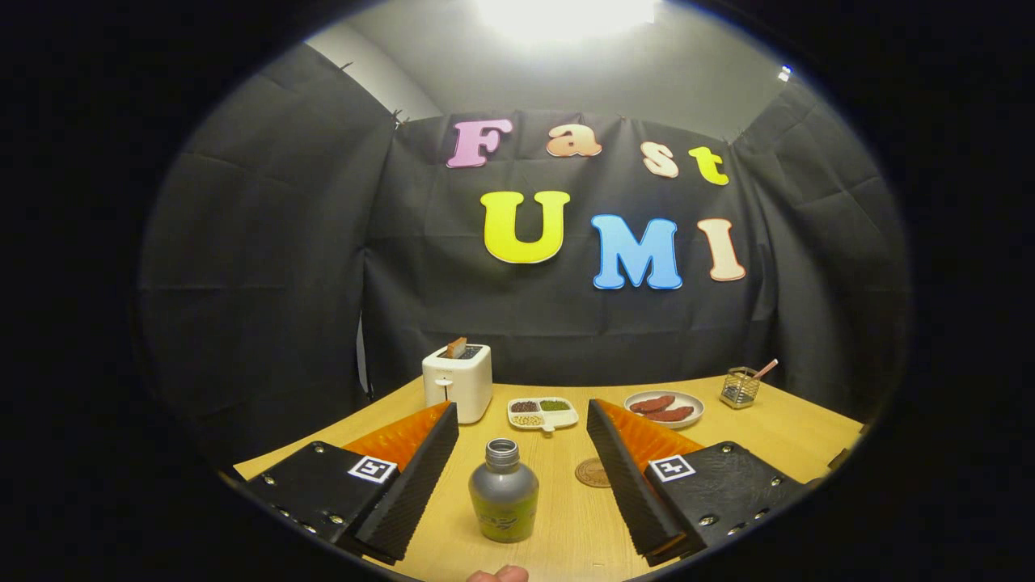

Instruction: Take the bottle from table, then pour the juice into the cup, finally place the bottle on the coaster

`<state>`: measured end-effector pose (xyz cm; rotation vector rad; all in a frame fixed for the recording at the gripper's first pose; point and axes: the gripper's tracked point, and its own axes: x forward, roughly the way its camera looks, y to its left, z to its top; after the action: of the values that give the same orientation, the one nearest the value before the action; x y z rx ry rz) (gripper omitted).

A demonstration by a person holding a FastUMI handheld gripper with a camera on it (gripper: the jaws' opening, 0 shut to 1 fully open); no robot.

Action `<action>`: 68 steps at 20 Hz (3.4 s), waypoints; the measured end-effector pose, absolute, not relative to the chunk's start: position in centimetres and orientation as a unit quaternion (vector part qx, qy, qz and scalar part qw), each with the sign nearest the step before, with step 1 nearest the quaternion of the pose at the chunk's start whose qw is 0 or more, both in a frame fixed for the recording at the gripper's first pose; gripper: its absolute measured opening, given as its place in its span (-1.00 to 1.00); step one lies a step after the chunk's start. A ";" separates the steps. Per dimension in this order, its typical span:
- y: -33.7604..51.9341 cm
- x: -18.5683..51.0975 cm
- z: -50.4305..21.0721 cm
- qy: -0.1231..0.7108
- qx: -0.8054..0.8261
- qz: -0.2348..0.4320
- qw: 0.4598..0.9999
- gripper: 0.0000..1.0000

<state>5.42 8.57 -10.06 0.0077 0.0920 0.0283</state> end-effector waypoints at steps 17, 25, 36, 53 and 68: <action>10.6 7.8 -19.8 0.139 0.014 -0.004 0.990 0.96; 10.5 8.2 -23.5 0.177 0.023 -0.019 0.984 0.96; 10.9 8.1 -27.2 0.227 0.019 -0.015 0.974 0.96; 10.9 8.1 -28.4 0.246 0.030 -0.014 0.969 0.59; 8.9 8.9 -23.0 0.239 0.154 -0.013 0.959 0.52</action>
<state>8.85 8.94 -22.97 0.3133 0.4849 -0.0270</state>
